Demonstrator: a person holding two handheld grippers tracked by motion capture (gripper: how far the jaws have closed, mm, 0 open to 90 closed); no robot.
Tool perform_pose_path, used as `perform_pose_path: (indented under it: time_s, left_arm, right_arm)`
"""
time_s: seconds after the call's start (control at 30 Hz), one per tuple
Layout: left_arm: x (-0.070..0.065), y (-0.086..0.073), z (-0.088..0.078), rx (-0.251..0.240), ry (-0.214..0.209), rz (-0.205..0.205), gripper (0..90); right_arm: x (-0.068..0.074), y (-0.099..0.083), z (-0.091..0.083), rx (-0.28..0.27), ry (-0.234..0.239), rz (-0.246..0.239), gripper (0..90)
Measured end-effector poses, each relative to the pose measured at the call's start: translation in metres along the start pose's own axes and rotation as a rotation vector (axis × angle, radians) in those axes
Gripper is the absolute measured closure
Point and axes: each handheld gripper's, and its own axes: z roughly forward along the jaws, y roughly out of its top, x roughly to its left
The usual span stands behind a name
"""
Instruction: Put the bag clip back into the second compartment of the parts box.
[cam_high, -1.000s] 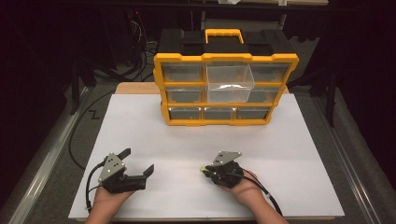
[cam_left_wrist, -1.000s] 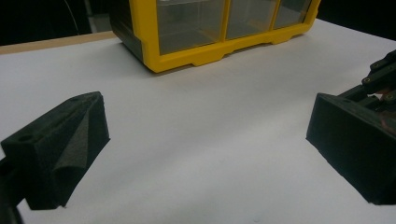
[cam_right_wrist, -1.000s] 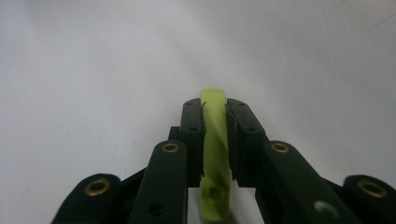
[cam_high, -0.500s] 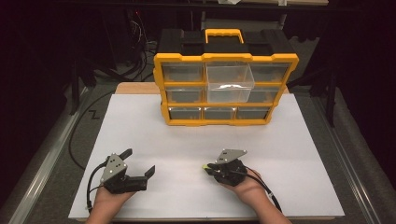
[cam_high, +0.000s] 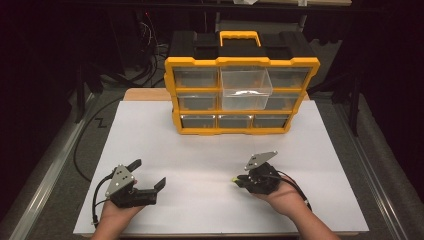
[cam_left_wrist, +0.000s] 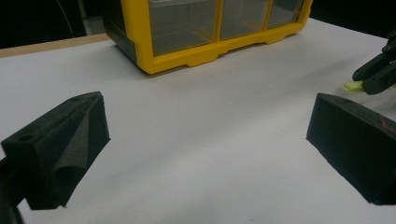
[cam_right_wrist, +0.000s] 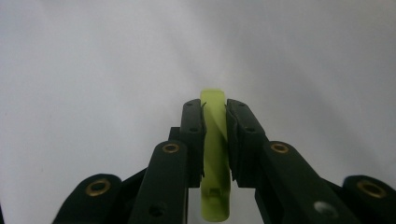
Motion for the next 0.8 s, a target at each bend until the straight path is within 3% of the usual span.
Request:
perform_pose_path:
  time_s: [0.07,0.2,0.53,0.8]
  left_arm:
    - [0.0,0.0,0.0,0.0,-0.002,0.001,0.5]
    - [-0.001,0.0,0.0,0.0,-0.007,0.002,0.7]
    - [-0.002,0.0,-0.001,-0.005,-0.012,0.001,0.7]
    - [-0.002,0.0,-0.001,-0.005,-0.018,0.006,0.7]
  right_arm:
    - [-0.002,0.0,-0.002,0.015,0.001,0.001,79.1]
    - [-0.008,0.0,-0.01,0.096,0.018,-0.015,79.1]
    - [-0.01,0.002,-0.018,0.183,0.034,-0.038,79.0]
    - [-0.016,0.013,-0.038,0.251,0.065,-0.057,79.0]
